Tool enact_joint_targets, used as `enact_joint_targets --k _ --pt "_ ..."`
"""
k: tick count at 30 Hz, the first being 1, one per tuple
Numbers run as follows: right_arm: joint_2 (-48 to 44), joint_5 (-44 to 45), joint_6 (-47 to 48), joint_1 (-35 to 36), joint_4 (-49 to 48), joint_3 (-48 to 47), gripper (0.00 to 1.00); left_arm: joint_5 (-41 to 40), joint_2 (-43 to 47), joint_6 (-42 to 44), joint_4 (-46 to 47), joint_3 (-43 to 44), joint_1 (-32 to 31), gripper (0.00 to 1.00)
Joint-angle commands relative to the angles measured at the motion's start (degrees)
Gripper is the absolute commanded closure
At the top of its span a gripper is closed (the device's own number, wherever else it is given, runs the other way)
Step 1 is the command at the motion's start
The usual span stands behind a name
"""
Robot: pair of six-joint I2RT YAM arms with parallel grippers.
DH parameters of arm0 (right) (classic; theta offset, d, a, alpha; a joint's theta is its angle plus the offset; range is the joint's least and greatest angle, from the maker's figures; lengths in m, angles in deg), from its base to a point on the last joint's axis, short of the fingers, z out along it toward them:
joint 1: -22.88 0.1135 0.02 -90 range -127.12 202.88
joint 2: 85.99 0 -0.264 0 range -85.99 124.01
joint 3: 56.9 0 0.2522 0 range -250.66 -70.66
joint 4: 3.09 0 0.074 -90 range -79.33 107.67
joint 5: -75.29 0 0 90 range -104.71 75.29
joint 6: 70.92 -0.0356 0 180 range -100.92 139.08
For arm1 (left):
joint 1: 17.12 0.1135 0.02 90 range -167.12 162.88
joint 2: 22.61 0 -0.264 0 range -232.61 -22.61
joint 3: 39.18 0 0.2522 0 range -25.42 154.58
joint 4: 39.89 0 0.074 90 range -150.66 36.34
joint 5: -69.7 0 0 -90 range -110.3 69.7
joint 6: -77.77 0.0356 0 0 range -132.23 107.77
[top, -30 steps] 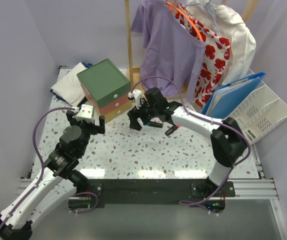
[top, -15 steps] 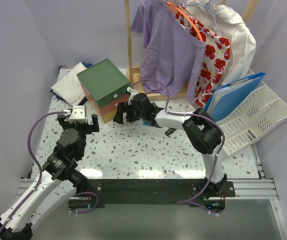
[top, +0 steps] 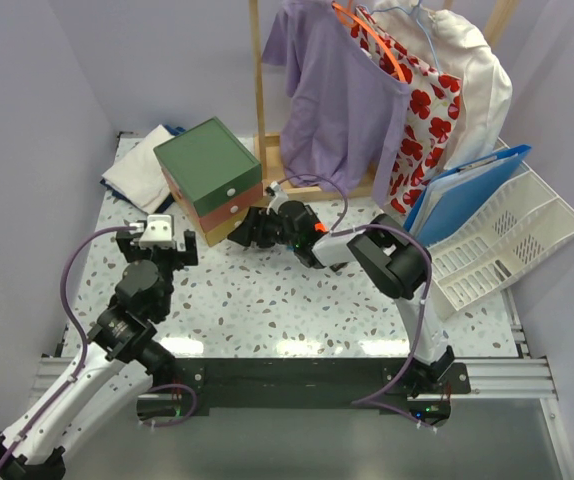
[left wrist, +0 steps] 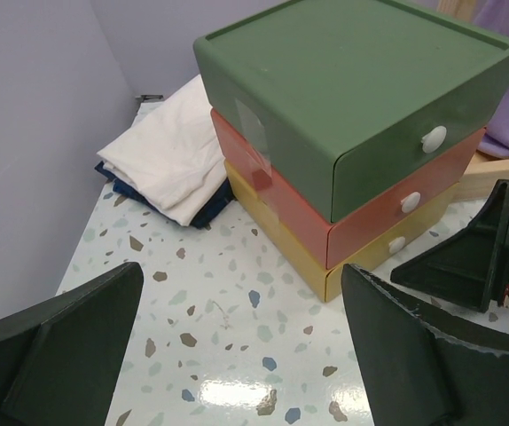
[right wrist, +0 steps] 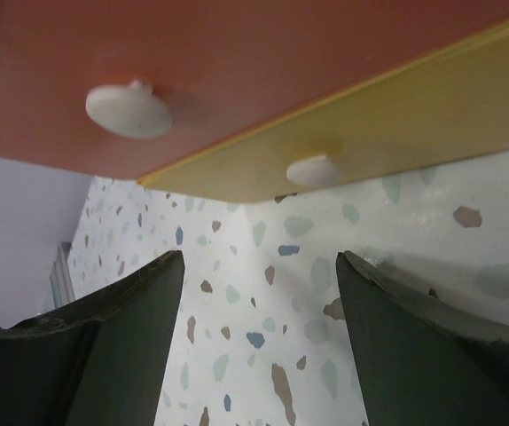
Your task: Organize the desk
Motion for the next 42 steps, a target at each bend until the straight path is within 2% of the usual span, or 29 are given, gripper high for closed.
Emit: enact_joint_targets --k 1,11,13,18,21,28,33,37,42 --pt "3.5 1.31 -4.12 -1.38 -9.11 -2.04 0.32 -0.31 -0.32 0.79 3.82 -0.47 0.36 0.0" --pt "8.33 1.75 -9.65 -3.05 -12.9 -5.82 0.42 -0.05 -0.41 0.7 4.52 -0.73 0.45 0.0" --pt "9.13 1.23 -10.18 -3.23 -13.08 -6.96 0.47 -0.05 -0.59 0.7 4.43 -0.73 0.45 0.0" --pt "11.06 1.49 -11.59 -3.32 -12.9 -8.02 0.49 -0.05 -0.5 0.7 4.43 -0.82 0.45 0.0" --pt "11.68 1.05 -12.99 -3.58 -14.39 -8.11 0.53 -0.14 -0.33 0.79 4.52 -0.82 0.45 0.0" --pt "12.21 1.22 -16.6 -4.28 -17.11 -8.28 0.66 -0.05 -0.85 0.79 4.61 -0.73 0.45 0.0" --pt "12.65 -0.01 -18.36 -4.46 -19.57 -7.76 0.82 0.04 -0.68 0.87 4.69 -0.91 0.36 0.0" --pt "11.59 -0.62 -17.83 -4.55 -20.98 -5.65 0.83 0.22 -0.68 0.88 4.61 -0.73 0.45 0.0" --pt "6.06 -1.24 -15.2 -5.16 -20.81 0.76 0.83 1.0 -0.15 1.05 4.87 -0.73 0.36 0.0"
